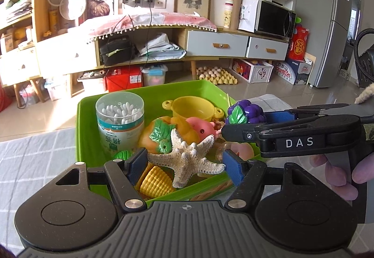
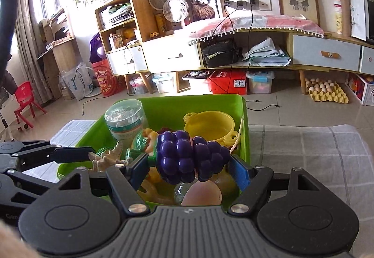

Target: Organize rigid objects

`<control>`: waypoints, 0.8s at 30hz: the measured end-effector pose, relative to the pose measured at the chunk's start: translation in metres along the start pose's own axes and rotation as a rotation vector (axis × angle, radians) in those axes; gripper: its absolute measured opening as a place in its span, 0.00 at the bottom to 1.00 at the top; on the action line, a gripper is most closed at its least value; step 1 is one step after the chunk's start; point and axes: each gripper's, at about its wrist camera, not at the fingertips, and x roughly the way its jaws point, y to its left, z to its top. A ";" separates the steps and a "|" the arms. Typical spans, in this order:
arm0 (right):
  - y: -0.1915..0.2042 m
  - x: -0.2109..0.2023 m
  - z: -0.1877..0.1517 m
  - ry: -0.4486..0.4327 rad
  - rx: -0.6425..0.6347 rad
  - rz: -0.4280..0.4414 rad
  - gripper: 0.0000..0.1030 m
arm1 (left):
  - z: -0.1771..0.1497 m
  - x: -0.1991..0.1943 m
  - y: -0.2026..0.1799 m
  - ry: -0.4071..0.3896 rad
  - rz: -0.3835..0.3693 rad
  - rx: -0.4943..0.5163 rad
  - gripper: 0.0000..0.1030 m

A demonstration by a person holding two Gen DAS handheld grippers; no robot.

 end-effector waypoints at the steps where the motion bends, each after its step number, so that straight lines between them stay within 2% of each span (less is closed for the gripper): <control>1: -0.001 0.001 0.000 0.002 0.003 -0.003 0.46 | 0.000 0.002 0.000 0.003 0.002 0.003 0.68; 9: -0.002 0.005 -0.003 0.013 0.013 -0.003 0.49 | -0.006 0.009 0.001 0.009 0.015 0.017 0.69; 12: -0.003 0.003 -0.003 0.014 0.022 0.009 0.58 | -0.007 0.006 -0.002 -0.011 0.035 0.024 0.81; 17: -0.002 -0.001 -0.003 0.018 0.019 0.007 0.59 | -0.008 0.004 -0.009 -0.010 0.051 0.044 0.87; 24: -0.002 -0.019 0.001 0.022 0.022 -0.028 0.63 | -0.008 -0.012 -0.013 -0.008 0.062 0.010 0.93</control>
